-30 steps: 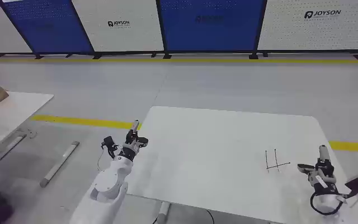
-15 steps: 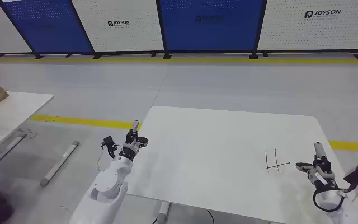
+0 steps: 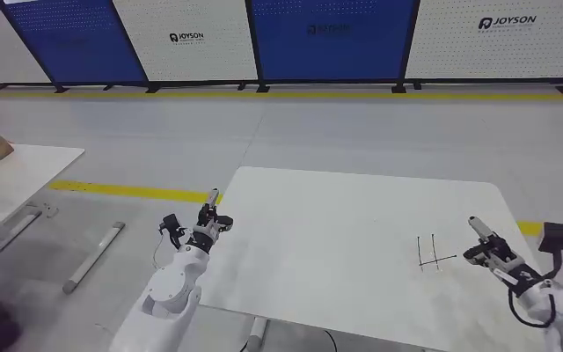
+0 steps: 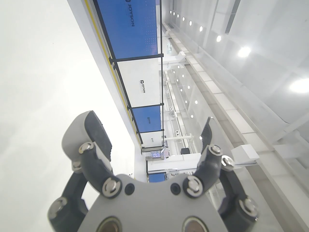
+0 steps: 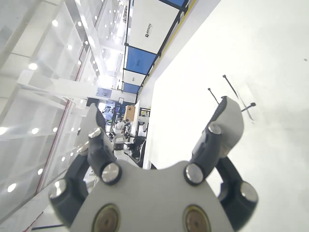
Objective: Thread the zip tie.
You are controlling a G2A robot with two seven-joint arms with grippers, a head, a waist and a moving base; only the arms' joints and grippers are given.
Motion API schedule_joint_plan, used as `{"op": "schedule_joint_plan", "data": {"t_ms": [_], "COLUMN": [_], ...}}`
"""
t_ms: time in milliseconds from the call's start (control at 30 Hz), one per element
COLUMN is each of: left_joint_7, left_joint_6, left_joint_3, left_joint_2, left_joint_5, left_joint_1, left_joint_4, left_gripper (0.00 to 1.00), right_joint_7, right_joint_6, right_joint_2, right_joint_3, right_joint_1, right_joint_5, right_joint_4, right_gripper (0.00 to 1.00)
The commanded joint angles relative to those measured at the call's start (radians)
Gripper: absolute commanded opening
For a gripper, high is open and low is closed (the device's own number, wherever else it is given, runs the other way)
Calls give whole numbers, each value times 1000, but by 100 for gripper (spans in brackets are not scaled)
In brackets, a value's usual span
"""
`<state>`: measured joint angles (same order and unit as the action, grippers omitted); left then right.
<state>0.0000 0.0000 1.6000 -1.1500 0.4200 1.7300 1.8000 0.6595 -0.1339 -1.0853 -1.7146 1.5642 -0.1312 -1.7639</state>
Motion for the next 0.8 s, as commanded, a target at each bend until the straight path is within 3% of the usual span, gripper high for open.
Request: {"op": "schedule_joint_plan", "data": {"t_ms": [0,233,267,333,467,600,767], "left_joint_7": [0,0,0,0,0,0,0], "left_joint_6": [0,0,0,0,0,0,0], "left_joint_3": [0,0,0,0,0,0,0], "left_joint_2": [0,0,0,0,0,0,0], "left_joint_5": [0,0,0,0,0,0,0], "left_joint_1": [0,0,0,0,0,0,0], "left_joint_4": [0,0,0,0,0,0,0], "left_gripper": [100,100,100,100,100,100,100], "right_joint_7": [0,0,48,294,489,625,682], "right_joint_6": [0,0,-12,-49,-11,4,16], "right_joint_2": [0,0,0,16,37,55,65], "right_joint_3": [0,0,9,2,11,28,92], "right_joint_1": [0,0,-10,-152,-297,-410,-518], "right_joint_5": [-2,-2,-36,-98,-58,-13,67], "right_joint_4": [0,0,13,140,277,376,476], "right_gripper": [100,100,100,100,100,100,100]}}
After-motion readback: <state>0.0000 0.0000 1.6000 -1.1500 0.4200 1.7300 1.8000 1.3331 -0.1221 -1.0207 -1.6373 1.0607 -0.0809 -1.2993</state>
